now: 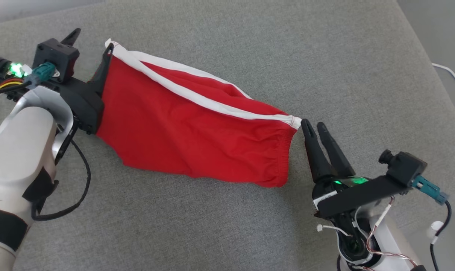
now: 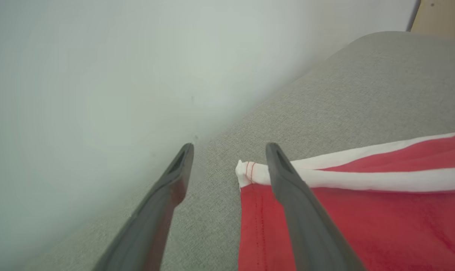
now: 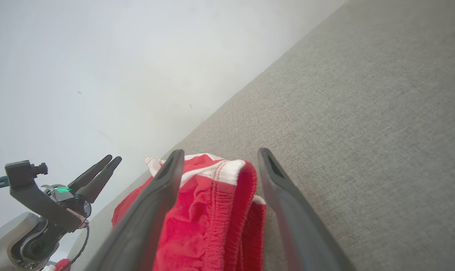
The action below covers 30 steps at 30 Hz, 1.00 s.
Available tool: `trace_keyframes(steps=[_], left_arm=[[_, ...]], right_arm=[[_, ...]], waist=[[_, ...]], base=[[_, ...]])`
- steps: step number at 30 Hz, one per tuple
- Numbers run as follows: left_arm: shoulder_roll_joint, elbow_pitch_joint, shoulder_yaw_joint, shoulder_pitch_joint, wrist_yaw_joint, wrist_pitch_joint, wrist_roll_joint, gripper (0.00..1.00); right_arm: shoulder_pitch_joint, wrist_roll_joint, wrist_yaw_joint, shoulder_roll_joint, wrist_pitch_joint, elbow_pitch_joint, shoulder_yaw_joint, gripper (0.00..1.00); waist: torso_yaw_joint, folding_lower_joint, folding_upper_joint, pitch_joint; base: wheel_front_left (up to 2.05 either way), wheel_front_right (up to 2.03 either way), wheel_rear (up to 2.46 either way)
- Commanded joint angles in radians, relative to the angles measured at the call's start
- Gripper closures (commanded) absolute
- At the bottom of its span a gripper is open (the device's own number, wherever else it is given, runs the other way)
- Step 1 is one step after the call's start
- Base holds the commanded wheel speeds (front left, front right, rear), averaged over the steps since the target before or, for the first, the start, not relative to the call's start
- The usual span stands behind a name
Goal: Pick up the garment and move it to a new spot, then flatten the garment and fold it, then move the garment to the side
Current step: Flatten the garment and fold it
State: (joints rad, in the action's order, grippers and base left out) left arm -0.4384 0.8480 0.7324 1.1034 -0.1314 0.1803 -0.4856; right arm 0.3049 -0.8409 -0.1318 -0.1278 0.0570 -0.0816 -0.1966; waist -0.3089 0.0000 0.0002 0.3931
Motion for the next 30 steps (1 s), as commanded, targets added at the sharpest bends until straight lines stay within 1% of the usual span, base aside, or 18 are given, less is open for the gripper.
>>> trace_keyframes(steps=[1, 8, 12, 13, 15, 21, 25, 30], left_arm=[[0.000, 0.012, 0.001, 0.006, 0.002, 0.011, -0.008, 0.00], [-0.020, 0.047, 0.014, -0.031, 0.002, 0.047, -0.044, 0.00], [-0.034, 0.044, 0.033, -0.060, 0.002, 0.039, -0.079, 0.00], [-0.034, 0.044, 0.033, -0.060, 0.002, 0.039, -0.079, 0.00], [-0.042, 0.027, 0.055, -0.077, 0.002, 0.017, -0.116, 0.00], [-0.116, -0.061, 0.138, -0.103, 0.002, -0.093, -0.237, 0.00], [-0.162, -0.103, 0.184, -0.104, 0.002, -0.188, -0.304, 0.00], [-0.210, -0.137, 0.237, -0.093, 0.002, -0.303, -0.362, 0.00]], right_arm=[[-0.013, 0.026, 0.002, -0.013, 0.023, 0.007, -0.008, 0.00], [-0.041, 0.146, 0.002, -0.060, 0.147, -0.005, -0.033, 0.00], [-0.060, 0.207, 0.002, -0.069, 0.185, -0.017, -0.046, 0.00], [-0.060, 0.207, 0.002, -0.069, 0.185, -0.017, -0.046, 0.00], [-0.075, 0.233, 0.002, -0.067, 0.195, -0.026, -0.056, 0.00], [-0.101, 0.299, 0.002, -0.044, 0.208, -0.029, -0.074, 0.00], [-0.117, 0.342, 0.002, -0.020, 0.209, -0.008, -0.067, 0.00], [-0.134, 0.360, 0.002, 0.009, 0.209, -0.010, -0.065, 0.00]], waist=[[0.002, 0.0000, -0.0002, -0.016], [0.005, 0.0000, -0.0002, -0.067], [0.007, 0.0000, -0.0002, -0.091], [0.007, 0.0000, -0.0002, -0.091], [0.006, 0.0000, -0.0002, -0.098], [-0.006, 0.0000, -0.0002, -0.101], [-0.017, 0.0000, -0.0002, -0.090], [-0.033, 0.0000, -0.0002, -0.072]], base=[[0.00, 0.00, 0.00], [0.00, 0.00, 0.00], [0.00, 0.00, 0.00], [0.00, 0.00, 0.00], [0.00, 0.00, 0.00], [0.00, 0.00, 0.00], [0.00, 0.00, 0.00], [0.00, 0.00, 0.00]])
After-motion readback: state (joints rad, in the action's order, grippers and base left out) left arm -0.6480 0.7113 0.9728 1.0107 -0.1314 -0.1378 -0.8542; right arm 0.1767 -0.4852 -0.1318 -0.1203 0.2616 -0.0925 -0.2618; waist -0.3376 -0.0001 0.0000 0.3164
